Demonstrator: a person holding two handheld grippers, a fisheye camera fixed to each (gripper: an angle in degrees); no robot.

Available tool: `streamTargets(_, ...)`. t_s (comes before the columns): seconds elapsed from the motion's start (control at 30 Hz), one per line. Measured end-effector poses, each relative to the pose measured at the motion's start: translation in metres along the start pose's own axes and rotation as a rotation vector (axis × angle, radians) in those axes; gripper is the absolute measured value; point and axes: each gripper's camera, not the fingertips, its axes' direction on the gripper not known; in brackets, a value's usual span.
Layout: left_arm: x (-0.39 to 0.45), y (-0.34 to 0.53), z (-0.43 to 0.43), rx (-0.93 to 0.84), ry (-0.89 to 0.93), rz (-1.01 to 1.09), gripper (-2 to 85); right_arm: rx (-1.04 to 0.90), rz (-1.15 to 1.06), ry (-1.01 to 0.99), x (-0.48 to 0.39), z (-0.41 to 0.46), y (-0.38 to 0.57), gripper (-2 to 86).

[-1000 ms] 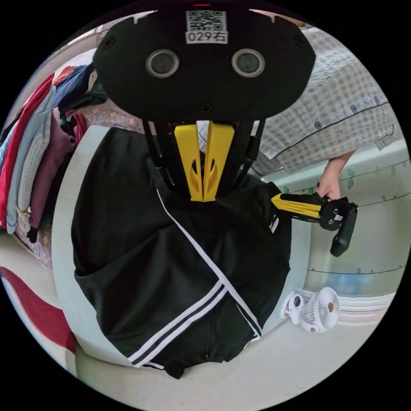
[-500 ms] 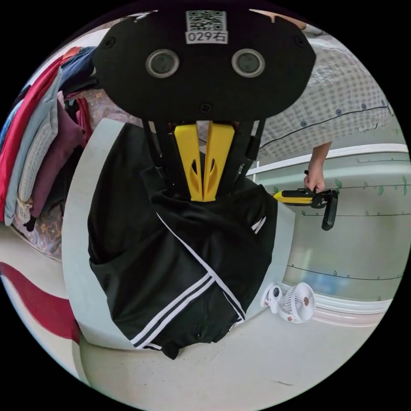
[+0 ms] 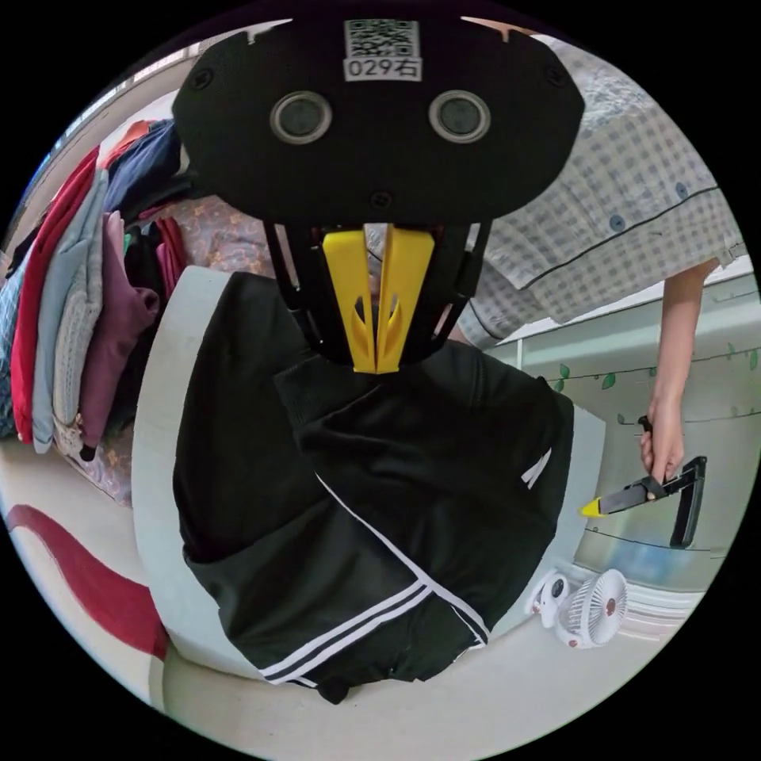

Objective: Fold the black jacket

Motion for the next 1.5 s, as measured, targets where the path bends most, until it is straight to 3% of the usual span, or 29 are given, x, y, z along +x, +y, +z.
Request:
streamTargets(0.17, -0.019, -0.04, 0.005, -0.048, -0.006, 0.025, -1.0, 0.035, 0.145, -0.179, 0.036, 0.0, 0.029, -0.5)
streamTargets(0.3, -0.033, -0.061, 0.017, -0.121, -0.021, 0.042, -1.0, 0.023, 0.187, -0.137, 0.04, 0.0, 0.039, -0.5)
streamTargets(0.4, -0.04, -0.067, 0.044, -0.28, -0.087, 0.101, -1.0, 0.004, 0.197, -0.087, 0.039, -0.004, 0.043, -0.4)
streamTargets(0.6, -0.079, -0.059, 0.041, -0.253, -0.015, 0.068, -1.0, 0.008, 0.171, -0.061, 0.048, -0.012, 0.046, -0.5)
streamTargets(0.7, -0.098, -0.038, 0.027, -0.187, -0.098, -0.008, -1.0, -0.008, 0.153, -0.092, 0.058, -0.017, 0.049, -0.5)
streamTargets(0.93, -0.115, 0.103, -0.013, 0.02, 0.185, 0.016, -0.8, 0.073, 0.176, -0.06, 0.115, -0.057, 0.137, -0.2)
streamTargets(1.1, -0.126, 0.231, -0.001, 0.031, 0.132, -0.093, 0.6, 0.06, 0.226, -0.113, 0.172, -0.06, 0.205, 1.9)
streamTargets(1.17, -0.133, 0.279, 0.012, 0.033, 0.121, -0.168, 8.1, 0.063, 0.219, -0.119, 0.189, -0.059, 0.215, 5.4)
streamTargets(1.27, -0.145, 0.314, 0.034, 0.026, 0.201, -0.24, 15.4, 0.052, 0.209, -0.078, 0.203, -0.053, 0.208, 11.7)
streamTargets(1.5, -0.171, 0.329, 0.087, 0.013, 0.325, -0.289, 16.3, -0.018, 0.118, -0.249, 0.217, -0.02, 0.183, 11.7)
